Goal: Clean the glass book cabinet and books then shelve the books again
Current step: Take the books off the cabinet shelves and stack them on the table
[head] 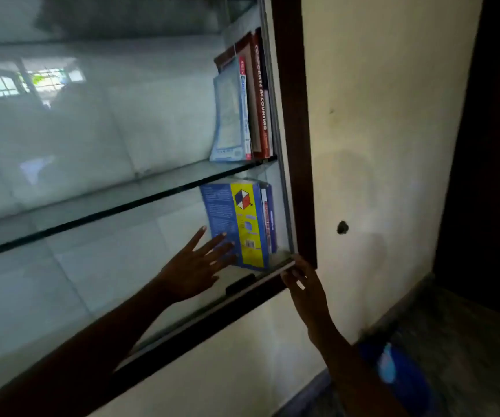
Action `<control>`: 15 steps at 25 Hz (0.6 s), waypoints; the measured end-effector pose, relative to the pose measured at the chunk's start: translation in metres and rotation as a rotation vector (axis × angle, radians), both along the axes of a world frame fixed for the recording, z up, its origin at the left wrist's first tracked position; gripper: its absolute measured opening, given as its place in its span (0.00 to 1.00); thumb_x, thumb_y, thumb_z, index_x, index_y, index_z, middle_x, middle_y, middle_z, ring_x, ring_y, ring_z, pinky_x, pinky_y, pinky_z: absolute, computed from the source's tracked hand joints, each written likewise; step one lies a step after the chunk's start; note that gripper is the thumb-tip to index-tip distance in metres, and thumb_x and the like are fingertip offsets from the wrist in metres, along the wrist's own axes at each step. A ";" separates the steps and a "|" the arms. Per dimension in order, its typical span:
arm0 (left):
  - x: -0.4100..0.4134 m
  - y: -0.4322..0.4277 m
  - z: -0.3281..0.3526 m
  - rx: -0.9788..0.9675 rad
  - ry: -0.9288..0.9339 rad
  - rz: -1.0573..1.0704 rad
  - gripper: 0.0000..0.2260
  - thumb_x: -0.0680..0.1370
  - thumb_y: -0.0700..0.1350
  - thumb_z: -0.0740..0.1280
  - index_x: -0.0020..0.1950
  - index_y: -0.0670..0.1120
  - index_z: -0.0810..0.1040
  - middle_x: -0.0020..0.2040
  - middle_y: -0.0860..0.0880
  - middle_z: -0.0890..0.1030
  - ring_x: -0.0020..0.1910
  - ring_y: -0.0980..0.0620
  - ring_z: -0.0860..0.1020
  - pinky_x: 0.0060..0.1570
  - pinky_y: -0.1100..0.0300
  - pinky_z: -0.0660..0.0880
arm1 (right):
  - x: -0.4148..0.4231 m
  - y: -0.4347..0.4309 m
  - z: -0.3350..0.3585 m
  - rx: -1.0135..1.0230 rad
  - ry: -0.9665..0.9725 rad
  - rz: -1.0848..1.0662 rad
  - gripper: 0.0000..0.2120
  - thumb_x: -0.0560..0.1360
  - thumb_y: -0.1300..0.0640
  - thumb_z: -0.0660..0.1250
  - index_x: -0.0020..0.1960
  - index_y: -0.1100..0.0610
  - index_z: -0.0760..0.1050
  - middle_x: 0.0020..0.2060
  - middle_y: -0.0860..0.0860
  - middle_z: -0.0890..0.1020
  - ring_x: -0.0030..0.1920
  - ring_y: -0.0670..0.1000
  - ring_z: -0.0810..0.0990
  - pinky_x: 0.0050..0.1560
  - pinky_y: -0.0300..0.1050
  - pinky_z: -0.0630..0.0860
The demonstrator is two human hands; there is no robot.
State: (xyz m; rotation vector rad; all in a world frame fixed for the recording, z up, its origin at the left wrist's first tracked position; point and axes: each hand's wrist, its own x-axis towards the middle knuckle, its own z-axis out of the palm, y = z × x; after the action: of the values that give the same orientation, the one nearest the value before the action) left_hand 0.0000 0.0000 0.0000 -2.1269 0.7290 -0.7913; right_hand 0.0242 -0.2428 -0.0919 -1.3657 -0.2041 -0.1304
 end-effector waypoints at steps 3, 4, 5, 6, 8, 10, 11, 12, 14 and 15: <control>0.037 -0.015 0.005 0.019 0.037 -0.049 0.35 0.64 0.54 0.76 0.68 0.47 0.68 0.67 0.43 0.73 0.70 0.42 0.68 0.66 0.38 0.59 | 0.050 0.023 0.003 0.037 -0.083 0.041 0.27 0.72 0.54 0.67 0.69 0.54 0.65 0.63 0.50 0.72 0.63 0.44 0.73 0.56 0.41 0.75; 0.047 -0.024 0.008 0.052 0.013 -0.074 0.34 0.64 0.54 0.76 0.67 0.47 0.71 0.67 0.43 0.74 0.69 0.42 0.69 0.65 0.38 0.59 | 0.063 0.030 0.004 0.023 -0.108 0.051 0.26 0.72 0.52 0.67 0.68 0.51 0.65 0.62 0.49 0.73 0.62 0.42 0.73 0.55 0.43 0.76; 0.060 -0.027 0.008 0.065 0.025 -0.067 0.32 0.64 0.55 0.76 0.66 0.48 0.74 0.66 0.43 0.75 0.68 0.42 0.70 0.65 0.39 0.59 | 0.077 0.038 0.000 0.027 -0.121 0.064 0.27 0.72 0.47 0.68 0.68 0.50 0.66 0.62 0.48 0.73 0.62 0.42 0.73 0.55 0.46 0.76; 0.071 -0.028 0.009 0.083 0.034 -0.041 0.30 0.63 0.56 0.76 0.64 0.48 0.77 0.66 0.43 0.75 0.67 0.42 0.71 0.65 0.40 0.59 | 0.084 0.045 -0.002 0.017 -0.108 0.085 0.32 0.70 0.41 0.69 0.69 0.50 0.65 0.63 0.50 0.72 0.64 0.44 0.73 0.57 0.50 0.76; 0.089 -0.029 0.011 0.164 0.052 0.013 0.29 0.65 0.56 0.74 0.63 0.48 0.78 0.66 0.44 0.75 0.68 0.43 0.70 0.67 0.41 0.58 | 0.091 0.055 -0.013 0.004 -0.090 0.168 0.41 0.64 0.31 0.68 0.71 0.49 0.62 0.67 0.51 0.69 0.67 0.49 0.70 0.61 0.55 0.75; 0.099 -0.029 0.011 0.221 0.031 0.007 0.28 0.67 0.56 0.71 0.65 0.47 0.76 0.68 0.44 0.73 0.69 0.43 0.69 0.68 0.40 0.55 | 0.093 0.061 -0.020 -0.031 -0.103 0.190 0.41 0.63 0.28 0.66 0.70 0.45 0.61 0.69 0.50 0.66 0.69 0.49 0.67 0.62 0.53 0.74; 0.103 -0.030 0.013 0.229 0.022 -0.001 0.29 0.68 0.56 0.69 0.66 0.46 0.75 0.68 0.44 0.73 0.69 0.43 0.69 0.69 0.40 0.54 | 0.096 0.062 -0.026 -0.047 -0.115 0.181 0.40 0.63 0.28 0.65 0.69 0.43 0.60 0.70 0.50 0.65 0.69 0.49 0.66 0.63 0.52 0.73; 0.108 -0.030 0.015 0.241 0.011 -0.014 0.30 0.68 0.57 0.68 0.67 0.45 0.74 0.68 0.43 0.73 0.69 0.43 0.69 0.69 0.41 0.54 | 0.098 0.063 -0.029 -0.059 -0.119 0.179 0.40 0.63 0.27 0.65 0.69 0.43 0.60 0.70 0.50 0.65 0.69 0.49 0.66 0.63 0.52 0.73; 0.114 -0.032 0.019 0.288 0.016 -0.004 0.32 0.69 0.61 0.68 0.68 0.44 0.73 0.69 0.43 0.72 0.70 0.42 0.67 0.69 0.40 0.54 | 0.104 0.061 -0.029 -0.046 -0.117 0.186 0.44 0.63 0.28 0.66 0.71 0.49 0.60 0.70 0.51 0.66 0.69 0.49 0.67 0.63 0.55 0.73; 0.114 -0.033 0.021 0.296 0.025 -0.011 0.32 0.70 0.60 0.68 0.68 0.44 0.73 0.69 0.42 0.72 0.70 0.42 0.66 0.69 0.40 0.54 | 0.105 0.061 -0.028 -0.044 -0.109 0.176 0.44 0.64 0.29 0.66 0.72 0.51 0.60 0.70 0.51 0.67 0.69 0.49 0.67 0.63 0.56 0.73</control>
State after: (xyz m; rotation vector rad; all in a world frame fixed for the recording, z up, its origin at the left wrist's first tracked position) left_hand 0.1140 -0.0329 0.0206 -1.8706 0.8171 -0.6212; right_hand 0.1293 -0.1819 -0.1203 -1.3786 -0.4197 -0.0533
